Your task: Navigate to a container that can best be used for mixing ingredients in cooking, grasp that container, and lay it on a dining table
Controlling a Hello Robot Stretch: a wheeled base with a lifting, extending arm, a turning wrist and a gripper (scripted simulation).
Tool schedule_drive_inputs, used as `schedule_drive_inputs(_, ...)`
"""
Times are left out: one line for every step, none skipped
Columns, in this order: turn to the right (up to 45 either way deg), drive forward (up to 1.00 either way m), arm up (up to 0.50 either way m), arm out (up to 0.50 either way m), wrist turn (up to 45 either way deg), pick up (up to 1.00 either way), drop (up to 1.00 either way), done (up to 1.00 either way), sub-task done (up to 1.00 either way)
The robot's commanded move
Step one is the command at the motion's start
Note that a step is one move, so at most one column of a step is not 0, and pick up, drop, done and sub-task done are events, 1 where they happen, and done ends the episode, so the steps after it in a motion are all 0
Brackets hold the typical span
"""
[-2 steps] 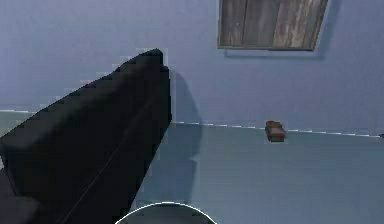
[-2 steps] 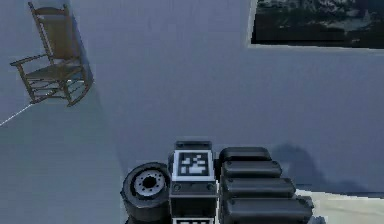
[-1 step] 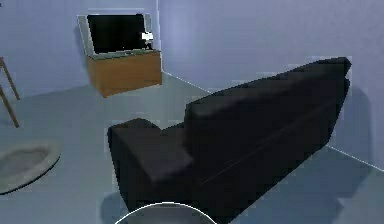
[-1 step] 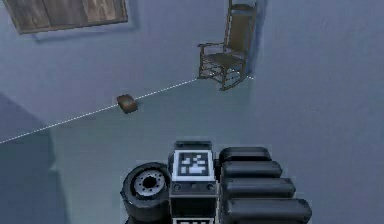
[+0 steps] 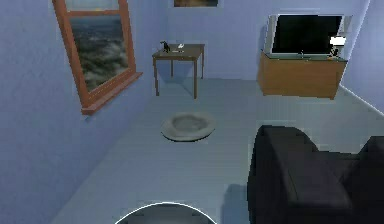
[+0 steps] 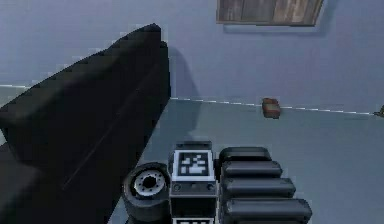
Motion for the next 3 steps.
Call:
schedule_drive_inputs(-24.0,0.00,0.00,0.00,0.0,0.00,0.00,0.00,0.00)
schedule_drive_inputs(0.0,0.50,0.00,0.00,0.0,0.00,0.00,0.00,0.00)
schedule_drive_inputs(45.0,0.00,0.00,0.00,0.0,0.00,0.00,0.00,0.00)
